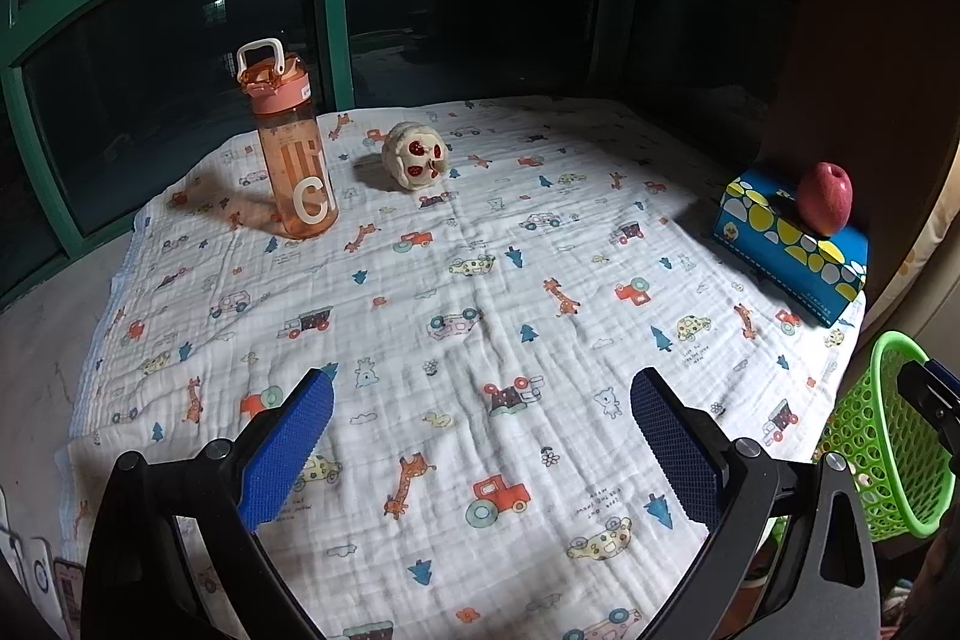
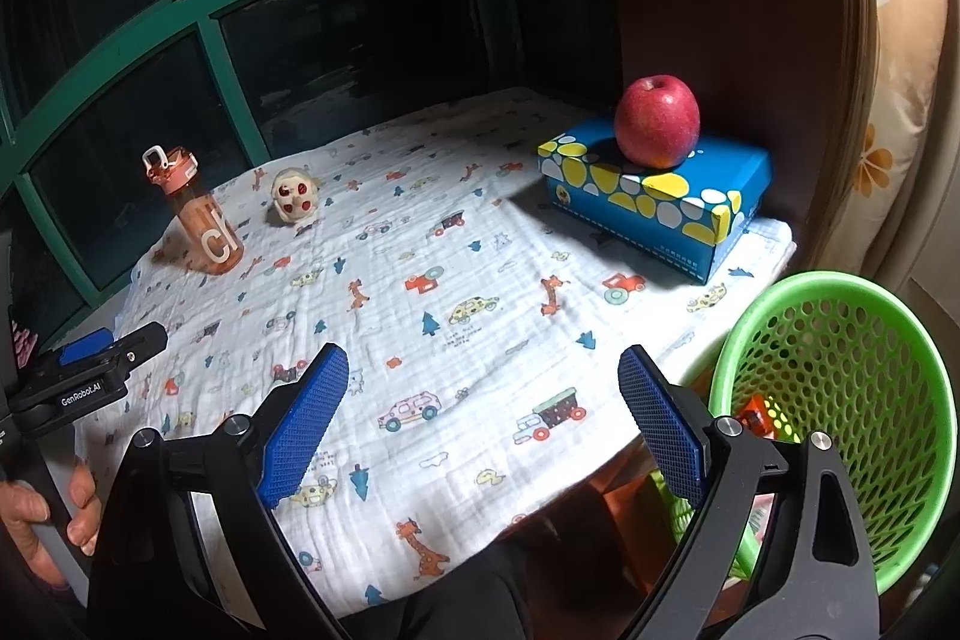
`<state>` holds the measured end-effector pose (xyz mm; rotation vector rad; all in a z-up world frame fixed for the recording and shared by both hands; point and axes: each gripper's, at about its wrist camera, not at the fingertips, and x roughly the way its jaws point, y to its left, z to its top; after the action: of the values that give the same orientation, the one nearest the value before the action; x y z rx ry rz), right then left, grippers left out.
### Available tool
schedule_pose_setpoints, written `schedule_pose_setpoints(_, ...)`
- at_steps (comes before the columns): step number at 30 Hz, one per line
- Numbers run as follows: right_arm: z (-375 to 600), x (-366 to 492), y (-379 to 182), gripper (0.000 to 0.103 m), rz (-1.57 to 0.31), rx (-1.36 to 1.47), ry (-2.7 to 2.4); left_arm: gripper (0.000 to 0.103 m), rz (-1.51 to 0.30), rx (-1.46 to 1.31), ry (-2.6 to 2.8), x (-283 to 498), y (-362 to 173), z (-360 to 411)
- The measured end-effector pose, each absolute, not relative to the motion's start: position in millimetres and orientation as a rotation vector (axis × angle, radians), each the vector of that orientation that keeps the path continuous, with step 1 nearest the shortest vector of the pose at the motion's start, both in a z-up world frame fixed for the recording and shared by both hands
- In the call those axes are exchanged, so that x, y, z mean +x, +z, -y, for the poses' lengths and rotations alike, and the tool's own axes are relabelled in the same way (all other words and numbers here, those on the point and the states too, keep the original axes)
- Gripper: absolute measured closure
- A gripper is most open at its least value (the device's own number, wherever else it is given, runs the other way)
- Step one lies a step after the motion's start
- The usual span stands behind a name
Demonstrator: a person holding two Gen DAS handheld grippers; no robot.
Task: Collect trash
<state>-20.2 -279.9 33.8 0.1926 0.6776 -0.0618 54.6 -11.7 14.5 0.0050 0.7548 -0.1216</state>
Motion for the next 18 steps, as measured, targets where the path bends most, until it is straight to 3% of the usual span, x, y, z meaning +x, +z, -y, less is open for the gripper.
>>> schedule_pose_setpoints(18,278.2,-20.4,31.6,0.012,-0.679,0.196,-0.058,0.007,-0.746,0.012,-0.12,53.3,15.7,10.1)
